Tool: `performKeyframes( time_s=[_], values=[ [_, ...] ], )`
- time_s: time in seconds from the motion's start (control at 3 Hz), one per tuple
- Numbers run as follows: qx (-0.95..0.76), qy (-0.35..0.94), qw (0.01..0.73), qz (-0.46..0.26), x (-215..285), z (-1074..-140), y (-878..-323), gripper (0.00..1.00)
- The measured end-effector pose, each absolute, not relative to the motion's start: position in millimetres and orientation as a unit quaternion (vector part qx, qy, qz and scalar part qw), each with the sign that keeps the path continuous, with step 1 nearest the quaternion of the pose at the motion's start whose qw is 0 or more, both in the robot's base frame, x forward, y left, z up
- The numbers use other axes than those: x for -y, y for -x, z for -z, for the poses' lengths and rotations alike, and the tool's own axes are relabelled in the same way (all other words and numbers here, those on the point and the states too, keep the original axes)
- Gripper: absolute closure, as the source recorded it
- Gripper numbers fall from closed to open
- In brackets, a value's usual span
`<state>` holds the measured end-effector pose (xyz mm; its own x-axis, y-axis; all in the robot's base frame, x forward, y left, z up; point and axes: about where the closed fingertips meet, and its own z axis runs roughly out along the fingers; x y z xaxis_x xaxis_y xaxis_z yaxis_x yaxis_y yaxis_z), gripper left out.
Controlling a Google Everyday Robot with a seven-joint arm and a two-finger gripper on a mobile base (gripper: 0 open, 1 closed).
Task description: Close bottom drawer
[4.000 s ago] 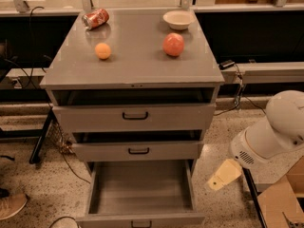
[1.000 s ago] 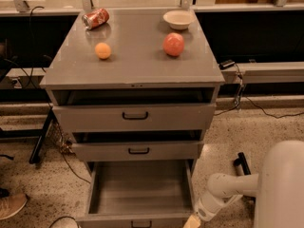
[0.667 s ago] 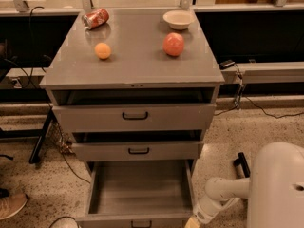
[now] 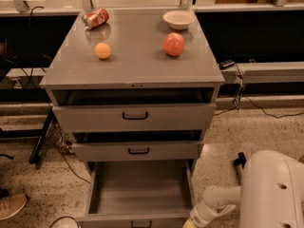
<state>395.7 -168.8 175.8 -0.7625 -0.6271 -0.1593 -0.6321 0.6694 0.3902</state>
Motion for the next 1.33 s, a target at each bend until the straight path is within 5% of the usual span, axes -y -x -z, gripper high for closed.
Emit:
performKeyframes(
  time_s=[1.33],
  values=[
    [-0.909,0.333,0.069,-0.24,137,-159,-417,1.0]
  ],
)
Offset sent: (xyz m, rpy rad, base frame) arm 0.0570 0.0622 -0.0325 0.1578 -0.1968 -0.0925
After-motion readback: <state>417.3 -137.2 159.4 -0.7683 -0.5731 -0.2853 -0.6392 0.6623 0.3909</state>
